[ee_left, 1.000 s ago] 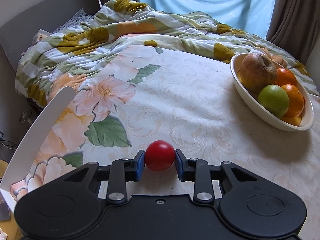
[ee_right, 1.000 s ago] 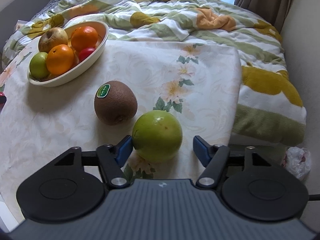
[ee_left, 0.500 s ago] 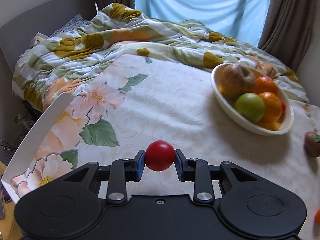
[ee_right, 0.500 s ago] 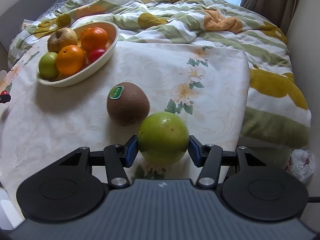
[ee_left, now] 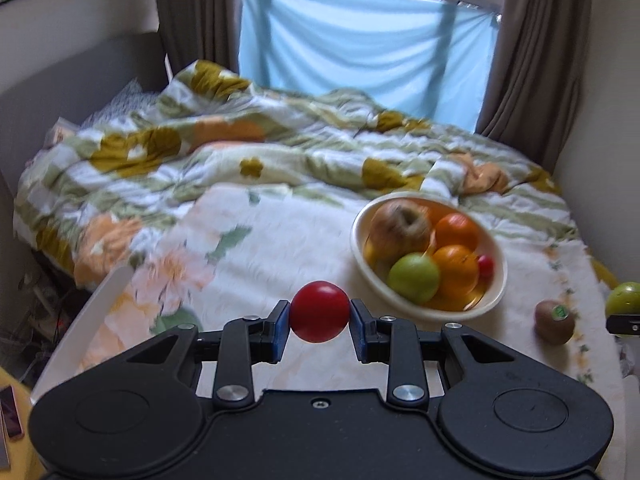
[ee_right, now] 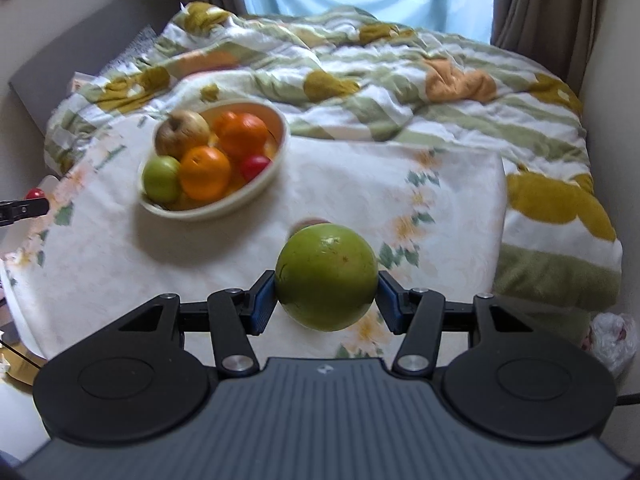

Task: Organize fruits
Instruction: 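Lower the tomato into the bowl and open the left tool while the right tool carries the apple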

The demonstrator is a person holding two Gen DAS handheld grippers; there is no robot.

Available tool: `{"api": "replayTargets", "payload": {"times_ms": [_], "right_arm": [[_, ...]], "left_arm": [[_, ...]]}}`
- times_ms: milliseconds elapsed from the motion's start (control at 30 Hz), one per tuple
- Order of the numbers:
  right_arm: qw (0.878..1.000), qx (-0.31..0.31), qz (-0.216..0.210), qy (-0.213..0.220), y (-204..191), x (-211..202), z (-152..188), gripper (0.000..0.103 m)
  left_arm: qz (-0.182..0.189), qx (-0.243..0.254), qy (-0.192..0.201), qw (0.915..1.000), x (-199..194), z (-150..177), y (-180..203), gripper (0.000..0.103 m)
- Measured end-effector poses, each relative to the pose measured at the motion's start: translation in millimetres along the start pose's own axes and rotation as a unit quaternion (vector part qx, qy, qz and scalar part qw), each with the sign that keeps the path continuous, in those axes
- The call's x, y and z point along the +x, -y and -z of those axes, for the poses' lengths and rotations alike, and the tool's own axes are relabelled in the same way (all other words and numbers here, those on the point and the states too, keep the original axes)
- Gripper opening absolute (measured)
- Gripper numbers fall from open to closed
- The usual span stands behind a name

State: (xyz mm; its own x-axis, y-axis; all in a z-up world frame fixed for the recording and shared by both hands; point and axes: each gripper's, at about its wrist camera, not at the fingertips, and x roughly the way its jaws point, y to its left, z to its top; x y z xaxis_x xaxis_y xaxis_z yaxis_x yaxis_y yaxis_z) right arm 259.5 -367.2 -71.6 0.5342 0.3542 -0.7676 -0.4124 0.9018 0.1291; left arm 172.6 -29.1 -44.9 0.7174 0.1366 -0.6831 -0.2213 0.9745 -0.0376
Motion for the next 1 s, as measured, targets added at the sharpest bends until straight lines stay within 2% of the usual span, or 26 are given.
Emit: {"api": "replayTargets", "payload": {"times_ms": [200, 400, 667, 1000], "right_arm": [[0.999, -0.019, -0.007, 0.034, -20.3, -15.5, -26.4, 0.068], [0.998, -0.016, -0.007, 0.058, -37.2, -15.1, -54.3, 0.068], [0.998, 0.007, 0.006, 0.062, -54.4, 9.1, -79.8, 0.068], [0.997, 0.051, 0.022, 0.049, -67.6, 54.9, -96.7, 0.068]], "left_arm": [[0.026, 0.018, 0.025, 0.9992, -3.3, -29.7, 14.5, 0.035], [0.068, 0.048, 0.032, 0.9961, 19.4, -62.5, 29.0, 0.035], [0.114, 0.104, 0.012, 0.9880, 73.1, -95.5, 43.7, 0.035], [0.150, 0.152, -0.028, 0.9765, 152.9, -115.6, 53.0, 0.035]]}}
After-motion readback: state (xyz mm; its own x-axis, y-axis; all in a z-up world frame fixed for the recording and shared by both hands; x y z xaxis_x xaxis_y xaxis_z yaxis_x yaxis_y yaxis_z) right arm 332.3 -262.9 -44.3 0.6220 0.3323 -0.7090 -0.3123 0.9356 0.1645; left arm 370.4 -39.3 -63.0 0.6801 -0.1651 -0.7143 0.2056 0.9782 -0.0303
